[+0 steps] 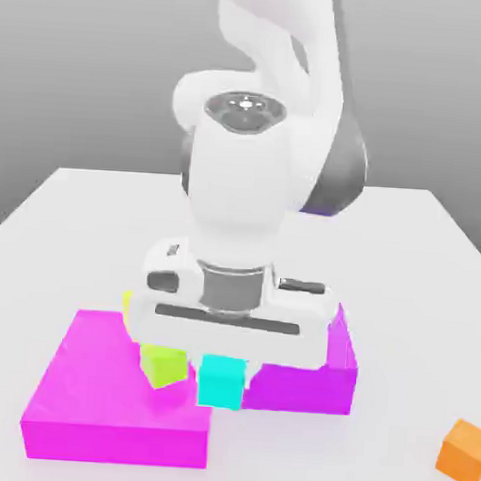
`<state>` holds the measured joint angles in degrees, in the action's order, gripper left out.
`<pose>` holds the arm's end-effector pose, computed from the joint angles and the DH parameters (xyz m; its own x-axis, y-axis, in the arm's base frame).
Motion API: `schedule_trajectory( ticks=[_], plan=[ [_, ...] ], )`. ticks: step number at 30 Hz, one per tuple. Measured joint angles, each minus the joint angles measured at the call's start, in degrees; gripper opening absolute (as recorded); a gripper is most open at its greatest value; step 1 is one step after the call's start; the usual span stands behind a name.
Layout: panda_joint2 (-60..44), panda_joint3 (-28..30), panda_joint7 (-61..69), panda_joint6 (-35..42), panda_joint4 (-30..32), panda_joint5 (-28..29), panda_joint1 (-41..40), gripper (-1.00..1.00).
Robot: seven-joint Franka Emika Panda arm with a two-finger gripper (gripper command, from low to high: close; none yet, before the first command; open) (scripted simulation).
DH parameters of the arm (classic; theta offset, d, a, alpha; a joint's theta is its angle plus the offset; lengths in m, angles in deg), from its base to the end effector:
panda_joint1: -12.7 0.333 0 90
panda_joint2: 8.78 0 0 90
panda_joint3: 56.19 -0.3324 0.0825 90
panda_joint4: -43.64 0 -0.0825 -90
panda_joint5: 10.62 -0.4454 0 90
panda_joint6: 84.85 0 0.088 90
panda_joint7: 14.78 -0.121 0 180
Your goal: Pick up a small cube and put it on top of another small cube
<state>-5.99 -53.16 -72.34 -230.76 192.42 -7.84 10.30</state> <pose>0.4695 -0.0441 0.2248 0.4897 -0.8717 0.0197 -0.8719 -0.4895 0.0148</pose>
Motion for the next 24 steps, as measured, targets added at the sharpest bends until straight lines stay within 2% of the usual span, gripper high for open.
schedule_trajectory(
  ticks=[14, 20, 21, 24],
  plan=[
    [29.07, 3.74, -21.67, 8.91, 19.97, 2.48, -15.95, -1.0],
    [20.48, 4.38, -22.97, -3.09, 23.37, 2.76, -17.13, -1.0],
    [18.5, 4.43, -22.95, -5.46, 23.77, 2.76, -17.14, 1.0],
    [18.5, 4.43, -22.95, -5.46, 23.77, 2.76, -17.14, 1.0]
  ],
)
